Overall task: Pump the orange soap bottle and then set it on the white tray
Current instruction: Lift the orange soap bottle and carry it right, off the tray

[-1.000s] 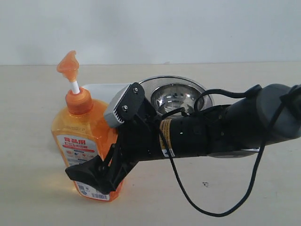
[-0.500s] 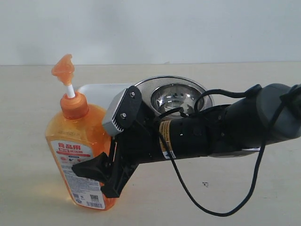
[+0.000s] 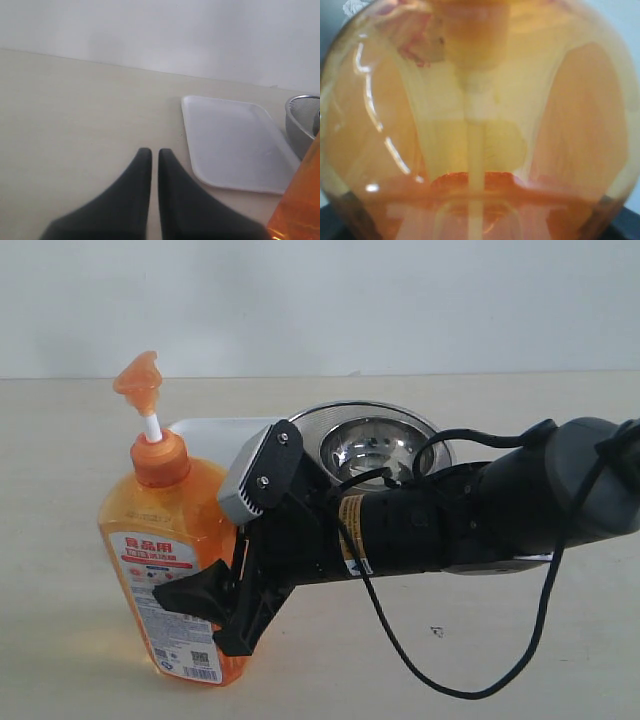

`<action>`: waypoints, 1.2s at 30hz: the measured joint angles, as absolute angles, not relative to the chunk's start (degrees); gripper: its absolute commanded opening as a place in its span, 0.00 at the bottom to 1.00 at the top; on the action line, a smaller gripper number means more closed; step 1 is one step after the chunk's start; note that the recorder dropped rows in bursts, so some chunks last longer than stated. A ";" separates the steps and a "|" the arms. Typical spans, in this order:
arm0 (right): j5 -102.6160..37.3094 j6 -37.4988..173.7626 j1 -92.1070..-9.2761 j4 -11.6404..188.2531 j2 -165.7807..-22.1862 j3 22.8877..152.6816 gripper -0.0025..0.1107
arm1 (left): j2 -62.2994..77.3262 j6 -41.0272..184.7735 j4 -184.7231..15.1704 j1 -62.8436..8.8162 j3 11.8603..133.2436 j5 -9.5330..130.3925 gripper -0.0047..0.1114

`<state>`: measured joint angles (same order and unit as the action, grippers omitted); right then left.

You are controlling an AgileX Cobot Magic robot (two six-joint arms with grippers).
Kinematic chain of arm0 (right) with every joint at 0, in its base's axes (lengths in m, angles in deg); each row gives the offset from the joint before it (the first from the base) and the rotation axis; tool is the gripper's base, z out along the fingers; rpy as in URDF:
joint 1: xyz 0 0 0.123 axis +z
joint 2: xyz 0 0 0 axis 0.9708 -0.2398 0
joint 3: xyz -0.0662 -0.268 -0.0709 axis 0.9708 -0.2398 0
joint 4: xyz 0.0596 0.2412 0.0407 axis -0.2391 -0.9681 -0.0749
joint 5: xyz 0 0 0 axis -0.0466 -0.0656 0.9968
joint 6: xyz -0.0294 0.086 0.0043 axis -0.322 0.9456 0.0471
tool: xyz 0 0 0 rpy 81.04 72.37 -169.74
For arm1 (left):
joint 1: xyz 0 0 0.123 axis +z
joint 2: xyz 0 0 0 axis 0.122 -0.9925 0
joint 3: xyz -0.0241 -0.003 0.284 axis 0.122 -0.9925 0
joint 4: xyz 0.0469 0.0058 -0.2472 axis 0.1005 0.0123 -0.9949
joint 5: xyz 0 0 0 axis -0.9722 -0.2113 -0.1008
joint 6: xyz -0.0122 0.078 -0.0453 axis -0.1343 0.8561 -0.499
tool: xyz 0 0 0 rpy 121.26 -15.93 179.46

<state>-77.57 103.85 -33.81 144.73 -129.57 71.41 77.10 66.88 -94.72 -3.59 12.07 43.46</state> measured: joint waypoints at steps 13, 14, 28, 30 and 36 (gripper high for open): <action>-77.16 99.11 -33.81 145.10 -129.05 71.41 0.02 | 77.10 66.88 -94.72 -3.59 12.07 43.46 0.08; -76.53 98.84 -33.81 145.22 -128.54 71.41 0.02 | 77.10 66.88 -94.72 -3.59 12.07 43.46 0.08; -57.52 98.23 -33.81 145.67 -108.85 71.10 0.02 | 77.10 66.88 -94.72 -3.59 12.07 43.46 0.08; -53.97 98.23 -33.81 144.15 -106.24 71.10 0.02 | 77.10 66.88 -94.72 -3.59 12.07 43.46 0.08; -37.03 98.23 -33.81 141.50 -97.43 71.10 0.02 | 77.10 66.88 -94.72 -3.59 12.07 43.46 0.08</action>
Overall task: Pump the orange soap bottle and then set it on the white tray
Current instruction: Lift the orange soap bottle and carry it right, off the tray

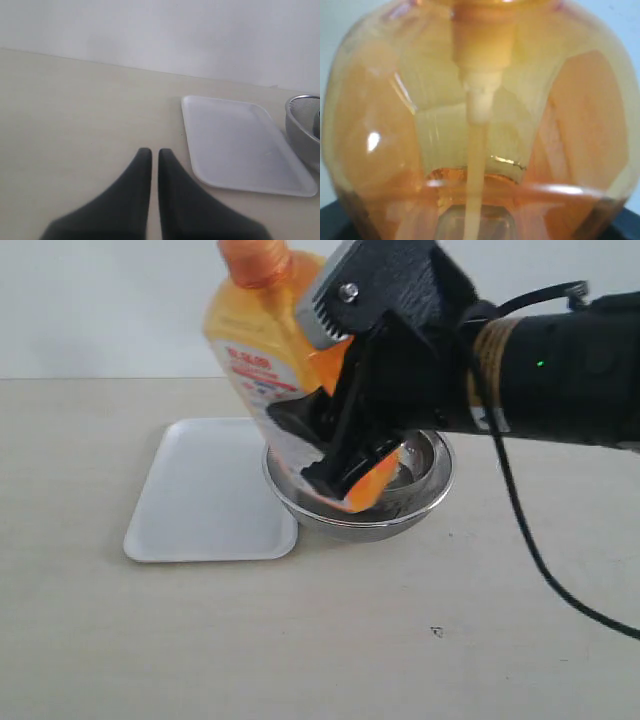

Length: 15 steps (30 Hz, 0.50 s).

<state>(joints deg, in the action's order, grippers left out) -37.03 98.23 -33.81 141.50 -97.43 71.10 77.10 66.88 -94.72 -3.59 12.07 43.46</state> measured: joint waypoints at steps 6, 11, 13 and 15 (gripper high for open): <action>-19.23 99.26 -33.81 141.68 -90.42 70.88 0.02 | 77.10 66.88 -94.72 -3.59 12.07 43.46 0.08; -6.05 112.82 -33.81 151.67 -86.73 70.88 0.02 | 77.10 66.88 -94.72 -3.59 12.07 43.46 0.08; -0.30 120.90 -33.81 157.09 -86.35 70.88 0.02 | 77.10 66.88 -94.72 -3.59 12.07 43.46 0.08; 3.31 128.47 -33.81 161.11 -86.35 70.88 0.02 | 77.10 66.88 -94.72 -3.59 12.07 43.46 0.08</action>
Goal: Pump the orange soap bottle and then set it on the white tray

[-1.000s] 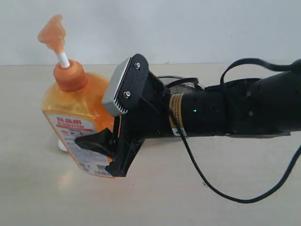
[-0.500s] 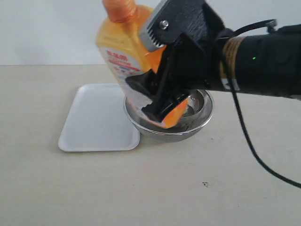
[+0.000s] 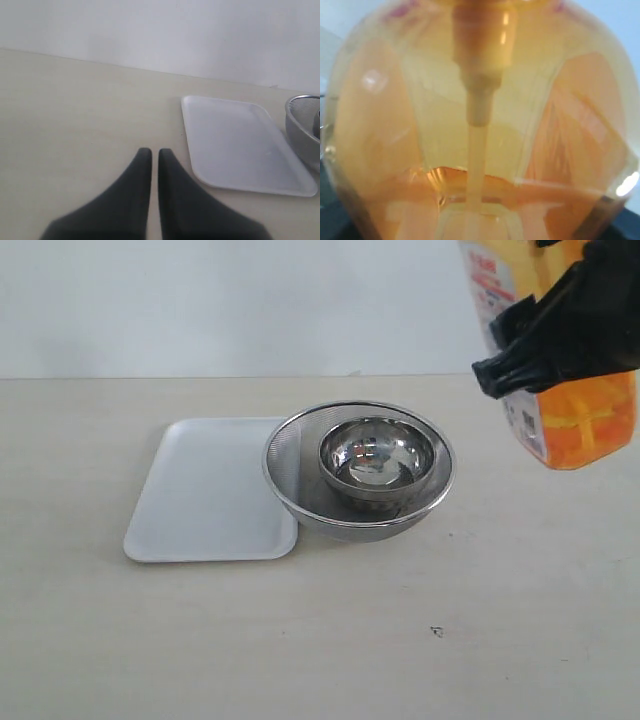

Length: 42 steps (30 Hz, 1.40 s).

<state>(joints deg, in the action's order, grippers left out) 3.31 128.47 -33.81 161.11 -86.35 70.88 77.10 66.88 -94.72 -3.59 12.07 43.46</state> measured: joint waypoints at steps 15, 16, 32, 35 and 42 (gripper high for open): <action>13.22 158.98 -33.93 183.18 -102.02 70.78 0.02 | 77.10 66.88 -94.72 -3.59 12.07 43.46 0.08; 12.80 161.23 -34.33 184.01 -103.62 70.78 0.02 | 77.10 66.88 -94.72 -3.59 12.07 43.46 0.08; -15.92 164.56 -60.33 186.34 -110.22 71.05 0.02 | 77.10 66.88 -94.72 -3.59 12.07 43.46 0.08; -20.48 161.56 -63.07 186.57 -112.35 72.58 0.02 | 77.10 66.88 -94.72 -3.59 12.07 43.46 0.08; -27.17 158.37 -63.52 187.05 -117.22 78.37 0.02 | 77.10 66.88 -94.72 -3.59 12.07 43.46 0.08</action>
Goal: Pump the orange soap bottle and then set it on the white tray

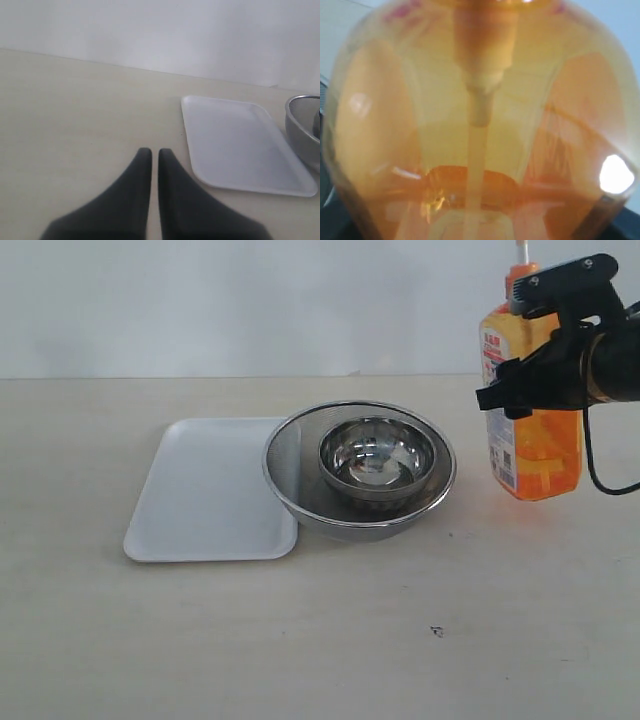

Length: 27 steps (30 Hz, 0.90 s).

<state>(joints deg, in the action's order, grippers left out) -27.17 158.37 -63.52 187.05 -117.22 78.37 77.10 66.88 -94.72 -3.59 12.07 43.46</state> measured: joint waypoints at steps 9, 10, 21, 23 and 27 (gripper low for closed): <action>-27.12 161.46 -63.52 187.41 -117.48 79.22 0.02 | 77.10 66.88 -94.72 -3.59 12.07 43.46 0.08; -27.12 162.03 -63.52 187.41 -117.48 79.22 0.02 | 77.10 66.88 -94.72 -3.59 12.07 43.46 0.08; -31.90 160.98 -63.52 187.68 -117.48 79.22 0.02 | 77.10 66.88 -94.72 -3.59 12.07 43.46 0.08; -31.16 160.71 -63.52 187.81 -117.48 79.22 0.02 | 77.10 66.88 -94.72 -3.59 12.07 43.46 0.08; -29.39 160.71 -63.52 187.81 -117.48 79.22 0.02 | 77.10 66.88 -94.72 -3.59 12.07 43.46 0.08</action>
<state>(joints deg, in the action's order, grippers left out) -29.39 160.71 -63.52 187.81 -117.48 79.22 77.10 66.88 -94.72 -3.59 12.07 43.46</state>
